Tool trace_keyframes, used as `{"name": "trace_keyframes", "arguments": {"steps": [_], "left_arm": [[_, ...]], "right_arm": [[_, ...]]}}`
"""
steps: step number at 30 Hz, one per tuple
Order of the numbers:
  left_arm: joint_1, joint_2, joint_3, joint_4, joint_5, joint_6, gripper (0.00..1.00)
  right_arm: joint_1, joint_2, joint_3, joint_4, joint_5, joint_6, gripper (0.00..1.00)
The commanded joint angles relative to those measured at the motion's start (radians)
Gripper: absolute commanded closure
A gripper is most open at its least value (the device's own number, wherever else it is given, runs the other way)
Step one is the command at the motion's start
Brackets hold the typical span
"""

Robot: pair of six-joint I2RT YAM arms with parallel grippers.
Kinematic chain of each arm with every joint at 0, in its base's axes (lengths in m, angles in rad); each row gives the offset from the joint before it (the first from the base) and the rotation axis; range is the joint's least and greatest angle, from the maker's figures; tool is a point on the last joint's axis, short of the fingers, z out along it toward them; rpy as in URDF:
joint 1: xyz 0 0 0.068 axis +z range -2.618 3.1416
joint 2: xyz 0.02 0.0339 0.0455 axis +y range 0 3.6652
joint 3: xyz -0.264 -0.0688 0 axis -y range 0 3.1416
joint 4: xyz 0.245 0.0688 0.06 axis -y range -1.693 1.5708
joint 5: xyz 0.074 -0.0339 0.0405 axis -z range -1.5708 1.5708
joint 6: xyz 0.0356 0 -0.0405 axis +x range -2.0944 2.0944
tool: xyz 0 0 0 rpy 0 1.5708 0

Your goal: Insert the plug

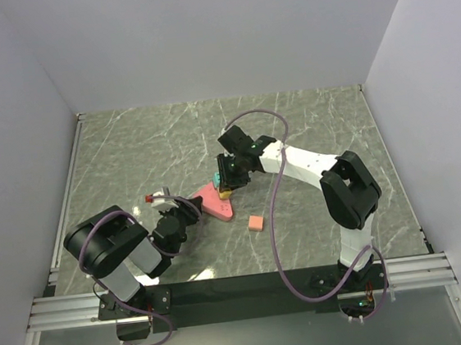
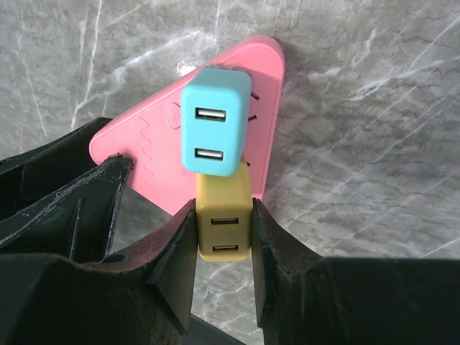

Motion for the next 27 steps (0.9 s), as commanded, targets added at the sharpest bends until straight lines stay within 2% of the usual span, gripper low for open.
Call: {"name": "trace_keyframes", "arguments": {"steps": [1, 10, 27], "left_arm": [[-0.051, 0.027, -0.012, 0.036, 0.134, 0.052, 1.0], [-0.057, 0.069, 0.002, 0.08, 0.172, 0.056, 1.0], [-0.062, 0.08, 0.017, 0.099, 0.209, 0.072, 1.0]], "right_arm": [[0.008, 0.049, -0.07, 0.052, 0.12, 0.003, 1.0], [0.016, 0.054, -0.093, 0.12, 0.117, 0.008, 1.0], [0.1, 0.1, -0.024, 0.022, 0.236, -0.015, 1.0]]}}
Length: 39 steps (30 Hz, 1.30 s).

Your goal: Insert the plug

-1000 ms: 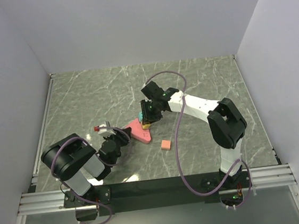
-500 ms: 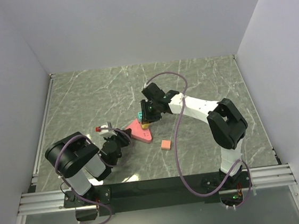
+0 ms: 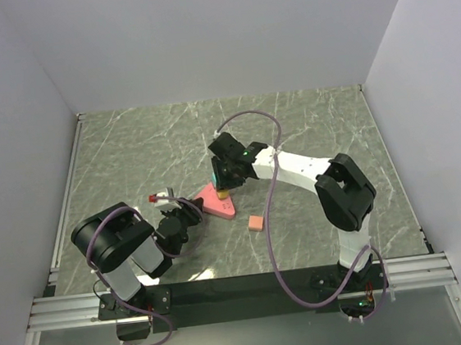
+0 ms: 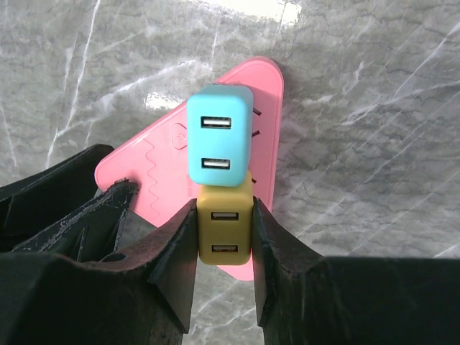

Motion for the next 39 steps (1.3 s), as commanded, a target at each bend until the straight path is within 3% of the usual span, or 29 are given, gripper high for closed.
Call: {"name": "trace_keyframes", "arguments": {"steps": [1, 16, 29, 36, 37, 39], "left_arm": [[-0.047, 0.023, 0.013, 0.049, 0.21, 0.007, 1.0], [-0.053, 0.009, 0.019, 0.027, 0.21, 0.007, 0.99], [-0.059, -0.008, 0.045, -0.048, 0.174, 0.004, 1.0], [-0.06, -0.029, 0.056, -0.112, 0.125, -0.003, 1.0], [-0.06, -0.034, 0.059, -0.121, 0.112, -0.002, 1.0], [-0.06, -0.037, 0.062, -0.141, 0.101, 0.0, 1.0]], "right_arm": [[0.03, 0.082, -0.037, -0.02, 0.085, -0.006, 1.0], [0.069, 0.072, -0.197, 0.104, 0.083, 0.077, 1.0], [0.073, 0.004, -0.184, 0.106, 0.119, 0.028, 1.0], [0.072, -0.1, -0.197, 0.124, 0.162, -0.006, 0.73], [0.072, -0.109, -0.198, 0.126, 0.166, -0.009, 0.63], [0.069, -0.138, -0.204, 0.131, 0.172, -0.015, 0.55]]}}
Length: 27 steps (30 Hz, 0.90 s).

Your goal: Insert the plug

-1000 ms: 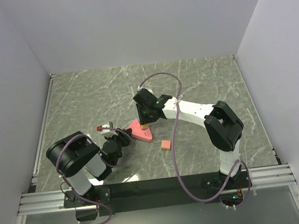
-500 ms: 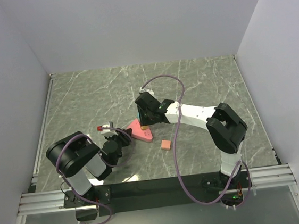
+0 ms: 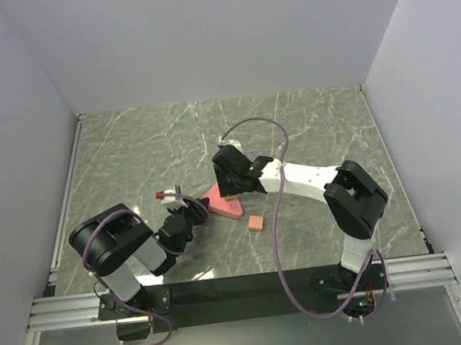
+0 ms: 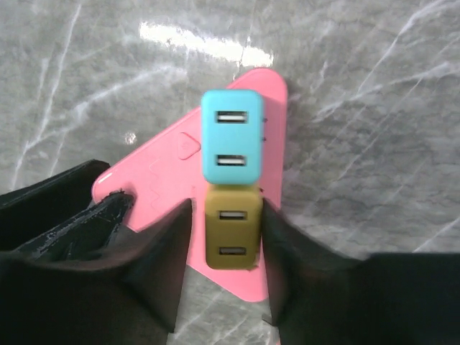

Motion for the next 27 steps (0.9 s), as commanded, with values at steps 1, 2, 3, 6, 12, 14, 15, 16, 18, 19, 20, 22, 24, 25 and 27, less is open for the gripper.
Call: {"name": "trace_keyframes", "arguments": {"steps": [1, 2, 3, 6, 12, 14, 15, 16, 18, 19, 20, 22, 24, 25, 27], "left_arm": [[-0.031, -0.015, 0.026, -0.08, 0.086, -0.017, 1.0], [-0.031, -0.018, 0.029, -0.083, 0.085, -0.018, 1.0], [-0.031, -0.016, 0.031, -0.093, 0.083, -0.018, 1.0], [-0.03, -0.013, 0.043, -0.104, 0.077, -0.021, 1.0], [-0.03, -0.027, 0.075, -0.181, 0.019, -0.02, 1.0], [-0.03, -0.033, 0.086, -0.204, 0.0, -0.011, 1.0], [-0.027, -0.035, 0.091, -0.213, -0.018, -0.011, 1.0], [-0.027, -0.039, 0.104, -0.224, -0.024, -0.009, 1.0], [-0.021, -0.039, 0.12, -0.262, -0.044, -0.009, 1.0], [-0.018, -0.038, 0.132, -0.271, -0.053, -0.011, 1.0], [-0.01, -0.036, 0.138, -0.277, -0.056, -0.012, 1.0], [0.002, -0.036, 0.15, -0.293, -0.055, -0.012, 1.0], [0.018, -0.039, 0.158, -0.299, -0.05, -0.011, 1.0], [0.022, -0.041, 0.163, -0.302, -0.049, -0.011, 1.0], [0.036, -0.051, 0.17, -0.317, -0.046, -0.009, 1.0]], "right_arm": [[0.017, -0.046, -0.039, -0.019, 0.001, -0.021, 0.47], [0.017, -0.057, -0.044, -0.017, -0.001, -0.029, 0.43], [0.017, -0.077, -0.048, -0.012, -0.002, -0.03, 0.4], [0.015, -0.114, -0.077, 0.017, -0.012, -0.036, 0.2], [0.006, -0.207, -0.127, 0.009, 0.044, -0.041, 0.14], [0.0, -0.249, -0.153, -0.009, 0.089, -0.046, 0.14], [-0.001, -0.288, -0.163, -0.017, 0.105, -0.047, 0.14], [-0.003, -0.307, -0.185, -0.031, 0.116, -0.046, 0.13], [-0.003, -0.354, -0.206, -0.049, 0.14, -0.033, 0.13], [-0.003, -0.368, -0.228, -0.067, 0.145, -0.027, 0.13], [-0.003, -0.379, -0.239, -0.075, 0.146, -0.009, 0.13], [-0.003, -0.407, -0.268, -0.1, 0.156, 0.01, 0.13], [-0.001, -0.436, -0.291, -0.106, 0.162, 0.051, 0.13], [-0.001, -0.444, -0.32, -0.103, 0.16, 0.063, 0.13], [0.0, -0.459, -0.355, -0.104, 0.162, 0.105, 0.14]]}}
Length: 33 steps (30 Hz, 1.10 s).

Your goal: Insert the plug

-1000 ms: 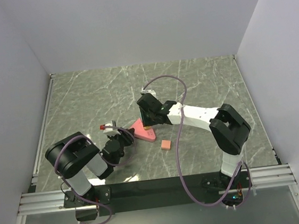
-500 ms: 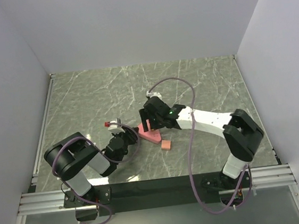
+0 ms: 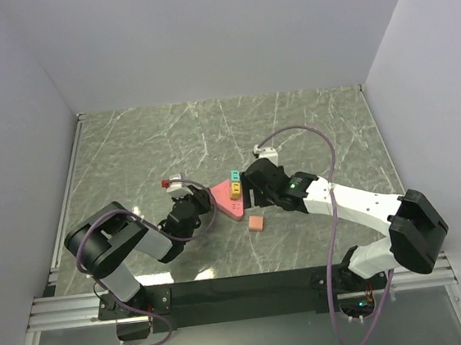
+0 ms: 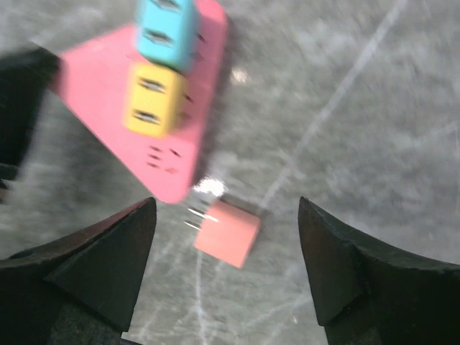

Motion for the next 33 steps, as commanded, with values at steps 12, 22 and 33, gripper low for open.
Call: {"name": "trace_keyframes", "arguments": {"steps": [12, 22, 33], "left_arm": [[0.044, -0.15, 0.013, -0.195, -0.01, 0.015, 0.39], [0.044, -0.277, -0.024, -0.253, -0.007, 0.01, 0.23], [0.041, -0.397, -0.079, -0.298, -0.001, 0.002, 0.24]], "right_arm": [[0.076, -0.028, -0.14, 0.026, -0.022, 0.188, 0.25], [0.096, 0.01, -0.154, 0.061, -0.04, 0.213, 0.25], [0.096, 0.108, -0.137, 0.072, -0.054, 0.216, 0.37]]}}
